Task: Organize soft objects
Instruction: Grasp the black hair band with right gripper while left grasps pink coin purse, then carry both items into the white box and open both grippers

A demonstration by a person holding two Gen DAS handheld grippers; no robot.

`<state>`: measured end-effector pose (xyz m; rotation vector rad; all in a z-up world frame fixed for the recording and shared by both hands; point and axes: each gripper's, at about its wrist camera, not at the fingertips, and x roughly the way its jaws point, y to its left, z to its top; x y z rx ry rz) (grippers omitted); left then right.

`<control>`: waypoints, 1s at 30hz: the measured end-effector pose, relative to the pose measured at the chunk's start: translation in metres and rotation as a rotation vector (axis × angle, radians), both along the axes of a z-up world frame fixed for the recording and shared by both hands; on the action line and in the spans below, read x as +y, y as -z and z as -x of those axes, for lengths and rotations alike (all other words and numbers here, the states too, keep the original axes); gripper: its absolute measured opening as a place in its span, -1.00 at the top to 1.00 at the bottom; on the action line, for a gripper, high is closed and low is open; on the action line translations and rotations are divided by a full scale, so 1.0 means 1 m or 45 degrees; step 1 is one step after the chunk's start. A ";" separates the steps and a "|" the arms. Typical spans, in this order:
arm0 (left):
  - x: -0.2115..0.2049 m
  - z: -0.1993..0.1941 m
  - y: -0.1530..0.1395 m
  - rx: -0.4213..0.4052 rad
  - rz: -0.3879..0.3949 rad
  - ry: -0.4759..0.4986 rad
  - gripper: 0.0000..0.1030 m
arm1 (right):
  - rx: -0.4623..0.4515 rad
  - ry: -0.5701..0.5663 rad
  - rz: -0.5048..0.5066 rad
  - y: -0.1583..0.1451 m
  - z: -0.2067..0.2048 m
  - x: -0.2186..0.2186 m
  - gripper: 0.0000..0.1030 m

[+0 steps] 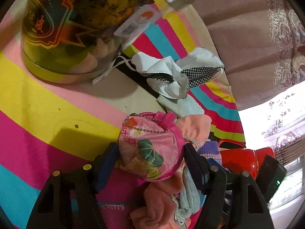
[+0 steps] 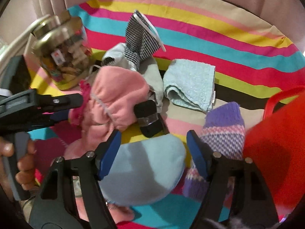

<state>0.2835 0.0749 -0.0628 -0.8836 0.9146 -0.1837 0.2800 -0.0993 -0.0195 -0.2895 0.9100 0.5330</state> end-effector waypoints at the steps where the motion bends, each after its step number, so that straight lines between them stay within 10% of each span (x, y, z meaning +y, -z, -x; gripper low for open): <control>1: -0.001 0.000 0.000 -0.004 -0.004 0.004 -0.37 | 0.005 -0.003 0.013 0.003 -0.003 0.002 -0.31; 13: 0.006 0.009 -0.005 -0.057 0.002 -0.009 -0.31 | 0.038 -0.056 0.066 0.028 -0.029 0.021 0.30; 30: 0.002 0.034 -0.035 -0.193 -0.141 -0.050 -0.30 | -0.148 -0.040 -0.046 -0.021 0.023 0.002 0.32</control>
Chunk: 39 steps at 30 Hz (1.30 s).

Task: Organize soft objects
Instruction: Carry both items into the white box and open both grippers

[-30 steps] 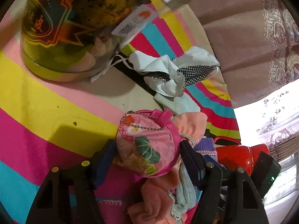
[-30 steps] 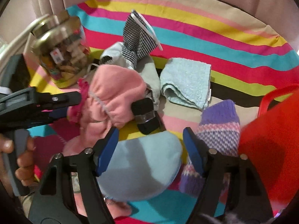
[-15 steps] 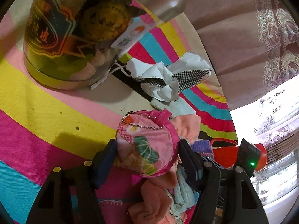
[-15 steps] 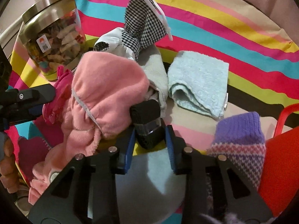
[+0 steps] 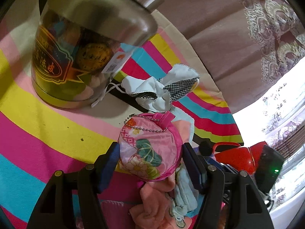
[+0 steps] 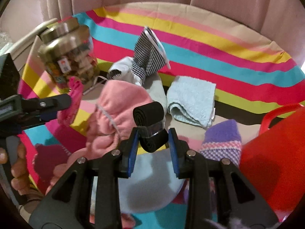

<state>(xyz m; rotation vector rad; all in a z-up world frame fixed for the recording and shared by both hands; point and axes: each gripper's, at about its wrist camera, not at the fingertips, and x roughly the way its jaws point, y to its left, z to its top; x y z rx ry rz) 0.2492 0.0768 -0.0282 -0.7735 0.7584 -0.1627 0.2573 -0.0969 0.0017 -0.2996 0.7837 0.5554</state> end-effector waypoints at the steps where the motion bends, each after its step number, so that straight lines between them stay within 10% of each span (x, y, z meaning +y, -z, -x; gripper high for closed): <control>1: -0.001 0.002 -0.002 -0.004 -0.007 -0.002 -0.30 | -0.005 -0.002 -0.013 -0.004 0.006 -0.002 0.32; 16: -0.062 0.054 -0.062 -0.159 -0.097 0.123 -0.30 | -0.009 0.112 -0.166 -0.032 0.078 -0.082 0.32; 39: -0.336 0.076 -0.088 -0.194 -0.286 0.825 -0.30 | 0.125 0.848 -0.126 0.005 0.164 -0.382 0.32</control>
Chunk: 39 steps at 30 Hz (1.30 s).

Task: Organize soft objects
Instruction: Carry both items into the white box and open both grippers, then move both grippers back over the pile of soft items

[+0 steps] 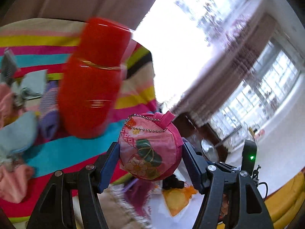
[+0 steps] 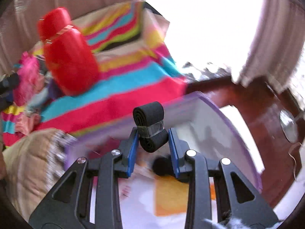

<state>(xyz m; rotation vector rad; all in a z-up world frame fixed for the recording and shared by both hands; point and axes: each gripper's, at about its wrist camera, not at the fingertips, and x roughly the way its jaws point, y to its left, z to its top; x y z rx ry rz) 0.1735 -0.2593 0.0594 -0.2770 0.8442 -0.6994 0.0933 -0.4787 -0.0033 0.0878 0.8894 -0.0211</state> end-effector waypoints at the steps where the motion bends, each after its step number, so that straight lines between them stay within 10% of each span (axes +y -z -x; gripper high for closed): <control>1: -0.011 0.000 0.000 -0.001 -0.007 0.022 -0.30 | 0.021 0.027 0.004 0.005 0.004 -0.010 0.32; 12: -0.094 0.009 0.009 0.005 -0.095 0.210 -0.30 | 0.207 0.217 0.035 0.046 0.032 -0.075 0.24; 17: -0.125 0.012 0.018 0.033 -0.140 0.276 -0.30 | 0.126 0.283 0.011 0.029 0.053 -0.094 -0.24; 32: -0.232 0.036 0.035 0.133 -0.158 0.593 -0.43 | -0.043 0.553 -0.033 -0.006 0.080 -0.142 -0.28; 39: -0.211 0.031 0.029 0.118 -0.134 0.566 -0.43 | -0.013 0.524 -0.038 -0.002 0.073 -0.135 -0.29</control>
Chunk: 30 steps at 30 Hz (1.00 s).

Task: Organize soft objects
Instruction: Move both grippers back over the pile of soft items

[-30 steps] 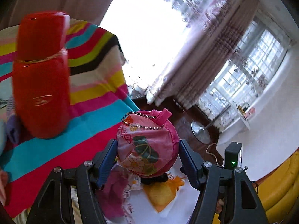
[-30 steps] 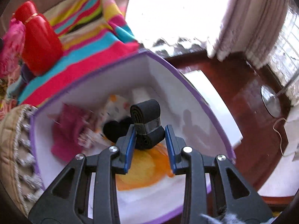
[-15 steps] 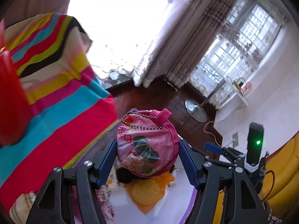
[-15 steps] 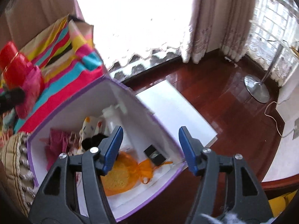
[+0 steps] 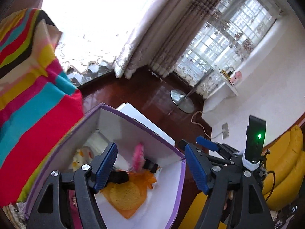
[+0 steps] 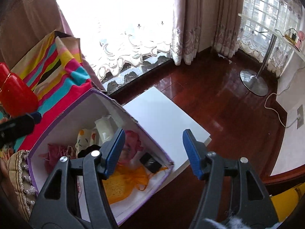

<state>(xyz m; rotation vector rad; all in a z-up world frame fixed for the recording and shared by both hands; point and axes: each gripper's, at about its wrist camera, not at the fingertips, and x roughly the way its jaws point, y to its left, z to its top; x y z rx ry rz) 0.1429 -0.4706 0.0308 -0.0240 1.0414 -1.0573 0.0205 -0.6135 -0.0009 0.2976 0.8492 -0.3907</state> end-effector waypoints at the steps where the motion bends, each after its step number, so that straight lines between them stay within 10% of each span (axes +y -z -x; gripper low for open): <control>1: 0.006 -0.002 -0.001 -0.003 0.004 -0.013 -0.43 | -0.001 -0.013 0.000 0.000 -0.001 0.004 -0.29; 13: 0.077 -0.002 -0.018 -0.167 -0.016 -0.141 -0.43 | -0.012 -0.205 -0.003 -0.010 -0.025 0.066 -0.29; 30: 0.210 -0.026 -0.011 -0.145 0.006 -0.457 -0.43 | 0.040 -0.532 -0.031 -0.005 -0.066 0.186 -0.29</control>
